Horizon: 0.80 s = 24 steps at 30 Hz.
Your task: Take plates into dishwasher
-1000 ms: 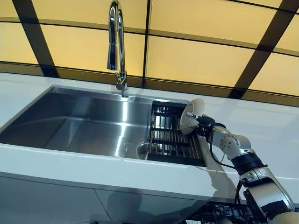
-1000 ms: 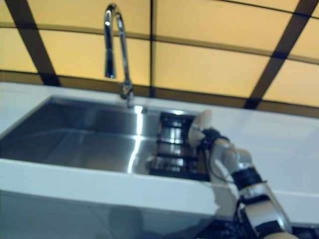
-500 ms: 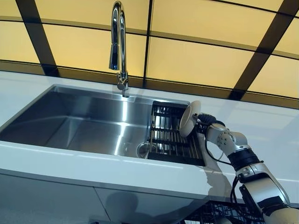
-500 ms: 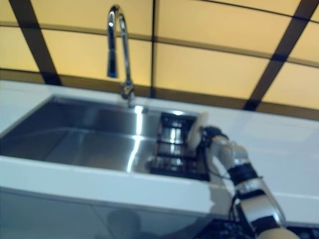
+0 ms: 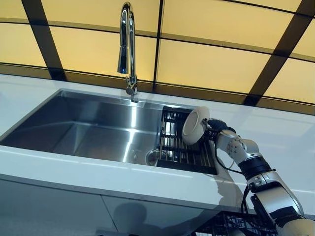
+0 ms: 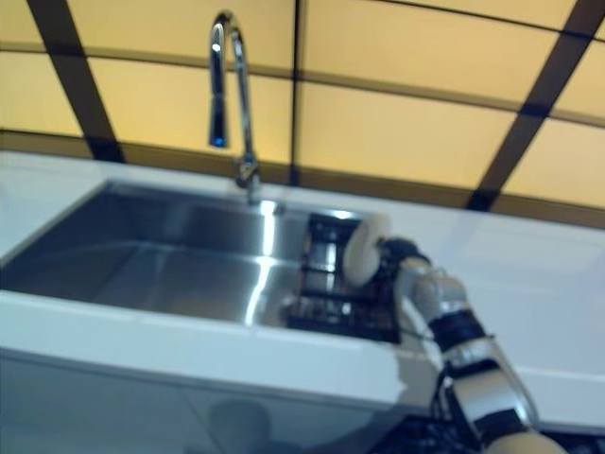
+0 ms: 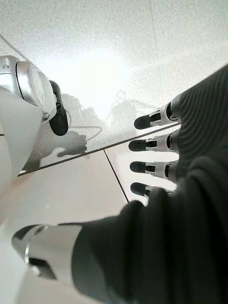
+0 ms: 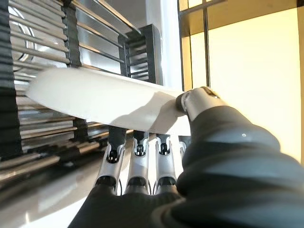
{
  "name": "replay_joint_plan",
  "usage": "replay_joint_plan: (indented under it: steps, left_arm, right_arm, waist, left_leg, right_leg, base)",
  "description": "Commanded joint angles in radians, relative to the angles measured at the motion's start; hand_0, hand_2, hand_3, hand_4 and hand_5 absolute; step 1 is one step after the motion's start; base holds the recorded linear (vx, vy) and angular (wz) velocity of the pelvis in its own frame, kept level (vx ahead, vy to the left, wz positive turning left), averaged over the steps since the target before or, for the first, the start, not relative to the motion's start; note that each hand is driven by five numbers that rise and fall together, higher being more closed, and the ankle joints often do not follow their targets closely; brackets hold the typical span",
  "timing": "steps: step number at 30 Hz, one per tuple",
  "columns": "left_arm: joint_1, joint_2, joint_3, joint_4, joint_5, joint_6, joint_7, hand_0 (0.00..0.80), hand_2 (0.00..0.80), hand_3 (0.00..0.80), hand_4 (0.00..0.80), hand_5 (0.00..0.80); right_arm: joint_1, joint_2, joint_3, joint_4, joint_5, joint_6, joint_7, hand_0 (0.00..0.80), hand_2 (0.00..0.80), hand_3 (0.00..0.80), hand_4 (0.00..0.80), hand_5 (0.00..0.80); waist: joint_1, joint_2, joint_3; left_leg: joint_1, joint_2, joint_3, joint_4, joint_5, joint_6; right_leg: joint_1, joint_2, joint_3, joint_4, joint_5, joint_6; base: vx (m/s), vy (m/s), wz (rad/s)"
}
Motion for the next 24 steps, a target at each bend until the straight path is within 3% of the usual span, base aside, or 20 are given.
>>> replay_joint_plan:
  steps: [1, 13, 24]
  left_arm:
    - [0.006, 0.031, -0.025, -0.043, -0.051, -0.019, 0.003, 0.0, 0.0, 0.0, 0.0, 0.0]
    - [0.018, 0.031, -0.011, -0.043, -0.041, -0.023, -0.002, 0.0, 0.0, 0.0, 0.0, 0.0]
    - [0.026, 0.021, 0.021, -0.027, -0.04, -0.045, -0.001, 0.0, 0.0, 0.0, 0.0, 0.0]
  right_arm:
    - [-0.062, -0.019, 0.022, -0.007, -0.021, -0.066, 0.013, 0.8, 0.8, 0.8, 0.8, 0.8]
    - [-0.068, -0.085, 0.013, -0.051, -0.086, -0.113, 0.104, 0.8, 0.8, 0.8, 0.8, 0.8]
    - [0.015, -0.232, -0.071, -0.299, -0.091, -0.156, 0.145, 0.8, 0.8, 0.8, 0.8, 0.8]
  waist:
    - [0.053, 0.007, -0.038]
    - [0.051, -0.002, -0.043]
    - [0.006, -0.029, -0.053]
  left_leg:
    - [0.037, -0.045, 0.032, 0.007, -0.062, 0.062]
    - [0.033, -0.044, 0.04, 0.016, -0.07, 0.06]
    - [0.022, -0.051, 0.059, 0.029, -0.088, 0.064]
  right_leg:
    - [-0.162, -0.031, 0.023, 0.06, 0.178, 0.094]
    - [-0.148, -0.037, 0.029, 0.055, 0.177, 0.099]
    - [-0.155, -0.047, 0.079, 0.056, 0.209, 0.112]
  base:
    - [0.0, 0.0, 0.0]
    - [-0.008, 0.008, 0.0]
    - [-0.084, 0.064, -0.05]
